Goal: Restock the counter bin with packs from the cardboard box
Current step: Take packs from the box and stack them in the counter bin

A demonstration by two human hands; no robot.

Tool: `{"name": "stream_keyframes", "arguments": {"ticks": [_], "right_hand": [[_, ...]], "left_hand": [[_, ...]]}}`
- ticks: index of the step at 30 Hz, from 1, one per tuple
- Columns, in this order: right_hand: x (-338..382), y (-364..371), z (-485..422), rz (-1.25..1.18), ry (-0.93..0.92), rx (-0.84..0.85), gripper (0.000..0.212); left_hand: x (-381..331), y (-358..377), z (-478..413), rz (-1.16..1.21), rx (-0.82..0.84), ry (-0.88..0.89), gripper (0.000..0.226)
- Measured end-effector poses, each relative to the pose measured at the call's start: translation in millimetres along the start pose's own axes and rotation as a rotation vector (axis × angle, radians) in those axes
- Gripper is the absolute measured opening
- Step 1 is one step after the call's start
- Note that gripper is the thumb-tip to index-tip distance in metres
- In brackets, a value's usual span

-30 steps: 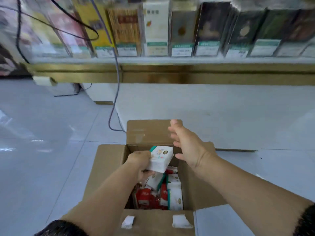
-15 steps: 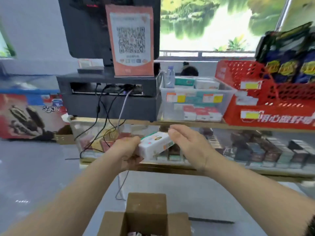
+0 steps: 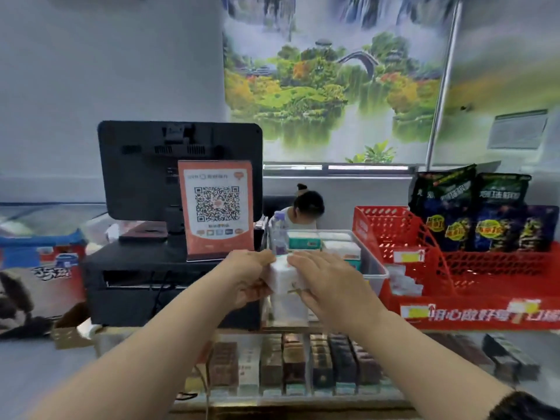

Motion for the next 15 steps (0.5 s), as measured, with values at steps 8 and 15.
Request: {"name": "stream_keyframes", "arguments": {"ticks": [8,15], "right_hand": [[-67,19,-37,0.116,0.150,-0.025,0.057],[-124,49,-74,0.074,0.351,0.101,0.037]], "left_hand": [[-29,3,-43,-0.075,0.036,-0.006,0.025],[-57,11,-77,0.028,-0.136,0.202,0.022]]}}
Point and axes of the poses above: each hand's wrist, its own z-axis away from the middle knuckle, its own y-axis out of the palm, x = y × z, the point moved 2 cm from there along -z, towards the middle knuckle, and after that the axes turned 9 degrees about -z, right-handed, at the moved point
